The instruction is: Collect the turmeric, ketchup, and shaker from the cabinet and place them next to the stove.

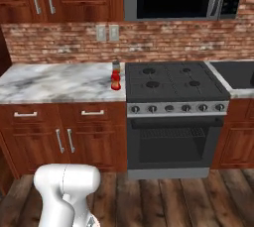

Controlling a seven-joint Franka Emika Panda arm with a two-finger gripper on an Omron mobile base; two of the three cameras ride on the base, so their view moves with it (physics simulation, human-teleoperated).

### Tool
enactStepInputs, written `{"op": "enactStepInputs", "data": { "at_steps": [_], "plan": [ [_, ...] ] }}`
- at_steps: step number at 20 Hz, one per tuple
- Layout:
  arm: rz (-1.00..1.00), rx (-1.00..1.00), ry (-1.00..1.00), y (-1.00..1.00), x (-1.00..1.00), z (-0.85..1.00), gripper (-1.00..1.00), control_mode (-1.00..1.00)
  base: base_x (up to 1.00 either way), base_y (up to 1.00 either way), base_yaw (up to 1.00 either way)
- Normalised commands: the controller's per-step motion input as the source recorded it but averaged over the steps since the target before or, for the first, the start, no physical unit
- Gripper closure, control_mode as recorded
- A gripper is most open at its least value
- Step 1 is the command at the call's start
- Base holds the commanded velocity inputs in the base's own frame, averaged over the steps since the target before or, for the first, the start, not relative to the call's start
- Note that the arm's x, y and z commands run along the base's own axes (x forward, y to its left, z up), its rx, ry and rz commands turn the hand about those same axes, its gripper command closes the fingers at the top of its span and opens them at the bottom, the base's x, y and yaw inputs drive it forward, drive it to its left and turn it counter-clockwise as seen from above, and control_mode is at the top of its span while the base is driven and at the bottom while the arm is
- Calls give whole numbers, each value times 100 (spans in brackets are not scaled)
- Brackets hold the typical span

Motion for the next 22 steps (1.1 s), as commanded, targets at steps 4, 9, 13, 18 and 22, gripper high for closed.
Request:
{"op": "enactStepInputs", "data": {
  "at_steps": [4, 9, 13, 18, 22],
  "plan": [
    [0, 0, 0, 0, 0, 0, 100, 100, 97, -40, 0],
    [0, 0, 0, 0, 0, 0, 100, 100, 91, -8, 0],
    [0, 0, 0, 0, 0, 0, 100, 100, 78, -1, 0],
    [0, 0, 0, 0, 0, 0, 100, 100, 74, -23, 5],
    [0, 0, 0, 0, 0, 0, 100, 100, 27, -70, 5]
  ]
}}
